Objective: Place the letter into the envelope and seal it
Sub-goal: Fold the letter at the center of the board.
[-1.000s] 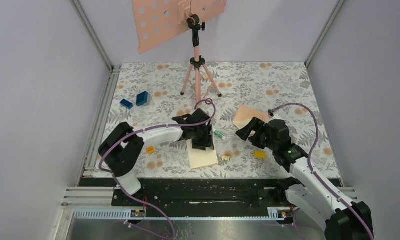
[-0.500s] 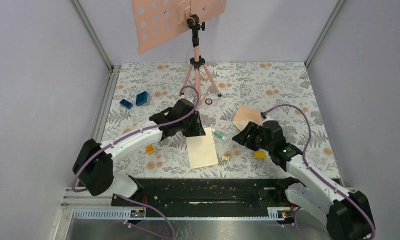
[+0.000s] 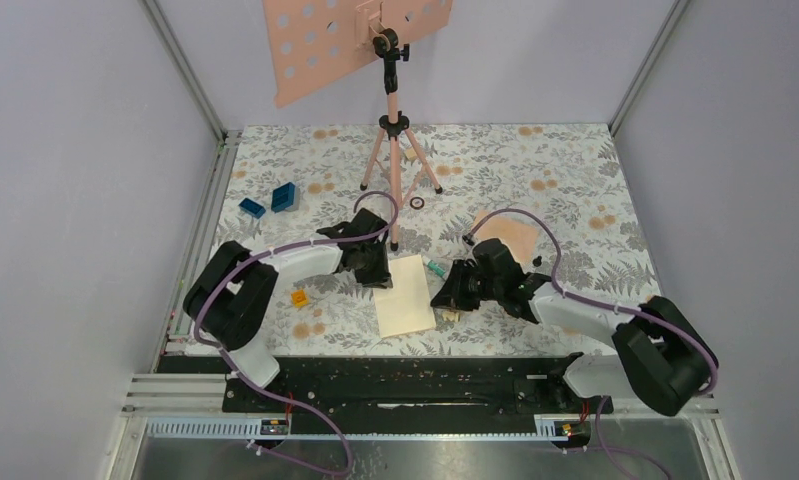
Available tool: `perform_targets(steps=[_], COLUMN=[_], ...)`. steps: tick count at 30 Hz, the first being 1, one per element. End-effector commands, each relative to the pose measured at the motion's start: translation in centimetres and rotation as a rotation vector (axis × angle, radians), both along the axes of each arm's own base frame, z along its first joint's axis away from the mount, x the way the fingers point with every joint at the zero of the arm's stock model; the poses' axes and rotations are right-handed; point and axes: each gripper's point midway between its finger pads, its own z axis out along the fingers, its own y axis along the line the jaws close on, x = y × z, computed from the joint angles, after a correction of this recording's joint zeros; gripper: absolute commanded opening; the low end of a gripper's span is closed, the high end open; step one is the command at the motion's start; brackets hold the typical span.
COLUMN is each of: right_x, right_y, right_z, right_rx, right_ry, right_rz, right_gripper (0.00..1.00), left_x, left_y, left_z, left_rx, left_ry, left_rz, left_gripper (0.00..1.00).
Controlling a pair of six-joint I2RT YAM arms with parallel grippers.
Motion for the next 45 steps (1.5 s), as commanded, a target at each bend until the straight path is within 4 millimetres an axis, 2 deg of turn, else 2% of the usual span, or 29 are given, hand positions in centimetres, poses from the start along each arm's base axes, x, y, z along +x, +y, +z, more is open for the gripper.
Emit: perform_targets(steps=[1,4,8,12,15,20,23,27,30,34,36,41,45], right_x=[0.4,0.0,-0.4,-0.6,-0.7,-1.7,-2.5,-3.8,-5.6,-6.9,-7.2,-5.9,-3.6], right_y=[1.8,1.9,2.4,2.6,2.7,3.8,4.4,4.8,4.1,3.3,3.2,2.5,1.0], right_z=[0.2,-1.2,-1.9,-1.7,-1.6,-1.3,-1.6,-1.8,-2.4,-4.1,-4.9,-6.9,-7.7], right_rx=[0.020,0.010,0.002,-0.036,-0.070,-0.078,-0.093,-0.083,-0.118,-0.156,-0.169,-0.291,-0.433], right_ry=[0.019,0.066,0.096,0.075,0.064,0.050,0.056,0.082,0.105,0.158,0.186,0.209,0.151], right_rz=[0.056,0.062,0.084,0.116,0.135,0.221,0.272,0.335,0.405,0.427,0.424,0.372,0.298], right_gripper=[0.12,0.08,0.06,0.05,0.05,0.02,0.02,0.08,0.11,0.11,0.10,0.05,0.04], left_x=[0.0,-1.1,-3.4,-5.8,-6.7,-5.4,-3.7,-1.9,-1.2,-1.0,-1.0,-1.3,-2.2], left_y=[1.1,3.1,3.9,4.5,4.9,4.9,5.1,4.6,4.5,5.2,5.7,6.8,7.6], left_z=[-1.0,-2.1,-2.4,-2.2,-1.0,2.7,3.4,2.1,0.4,-1.7,-2.1,-2.0,-1.5], left_rx=[0.050,0.106,0.070,0.024,-0.012,-0.041,-0.002,0.028,0.058,0.086,0.095,0.103,0.108], left_ry=[0.004,0.033,0.075,0.113,0.101,0.000,-0.056,-0.042,-0.004,0.070,0.077,0.082,0.082], left_rz=[0.018,0.055,0.092,0.144,0.173,0.182,0.163,0.120,0.108,0.119,0.123,0.140,0.151], left_gripper=[0.19,0.19,0.19,0.19,0.19,0.22,0.23,0.23,0.22,0.20,0.20,0.20,0.20])
